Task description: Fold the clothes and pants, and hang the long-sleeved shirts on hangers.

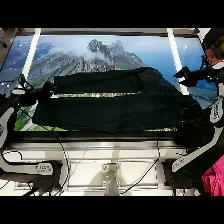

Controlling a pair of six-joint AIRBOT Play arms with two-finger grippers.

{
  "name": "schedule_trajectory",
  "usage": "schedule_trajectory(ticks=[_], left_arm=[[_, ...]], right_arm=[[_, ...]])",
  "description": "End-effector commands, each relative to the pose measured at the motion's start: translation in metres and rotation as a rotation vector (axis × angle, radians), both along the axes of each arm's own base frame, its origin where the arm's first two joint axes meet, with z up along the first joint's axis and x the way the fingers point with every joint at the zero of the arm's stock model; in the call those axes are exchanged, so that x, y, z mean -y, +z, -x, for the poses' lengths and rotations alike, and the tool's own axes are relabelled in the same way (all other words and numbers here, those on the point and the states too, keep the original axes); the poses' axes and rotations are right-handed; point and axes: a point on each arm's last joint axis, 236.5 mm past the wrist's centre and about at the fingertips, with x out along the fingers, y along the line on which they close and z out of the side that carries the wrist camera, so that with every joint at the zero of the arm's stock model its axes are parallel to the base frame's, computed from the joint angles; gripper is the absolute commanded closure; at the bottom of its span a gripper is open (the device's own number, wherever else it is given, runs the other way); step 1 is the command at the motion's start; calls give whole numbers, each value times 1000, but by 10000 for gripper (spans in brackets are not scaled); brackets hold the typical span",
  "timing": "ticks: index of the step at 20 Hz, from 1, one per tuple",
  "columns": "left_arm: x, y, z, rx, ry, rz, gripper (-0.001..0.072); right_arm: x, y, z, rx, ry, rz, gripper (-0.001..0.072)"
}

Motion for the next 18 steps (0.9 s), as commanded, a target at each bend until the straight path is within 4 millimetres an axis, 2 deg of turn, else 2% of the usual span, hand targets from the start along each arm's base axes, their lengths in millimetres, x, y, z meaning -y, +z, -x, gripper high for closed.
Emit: schedule_trajectory(ticks=[1, 2, 5, 6, 7, 8, 9, 10, 14, 17, 18], left_arm=[[5, -9, 2, -25, -13, 2, 141], [8, -12, 2, -37, 1, 22, 146], [19, -22, 3, -67, -19, 51, 256], [21, -22, 1, -67, -22, 55, 259], [21, -21, 0, -64, -22, 59, 324], [21, -19, -2, -57, -23, 58, 421], [21, -15, -5, -50, -28, 57, 608], [21, -12, -8, -41, -32, 53, 696], [17, 9, -22, 8, -38, 43, 697], [20, 30, -25, 42, -60, 38, 692], [17, 30, -23, 39, -74, 13, 609]], right_arm=[[-13, 13, -8, 27, 50, 20, 95], [-15, 17, -11, 36, 56, 24, 95], [-18, 21, -15, 51, 62, 33, 95], [-18, 21, -15, 49, 62, 33, 95], [-17, 20, -14, 46, 63, 38, 95], [-16, 19, -14, 42, 64, 47, 95], [-15, 18, -13, 41, 64, 51, 95], [-15, 18, -13, 41, 64, 51, 96], [-14, 17, -12, 36, 67, 57, 95], [-12, 16, -10, 27, 71, 65, 95], [-13, 16, -10, 26, 71, 64, 95]])
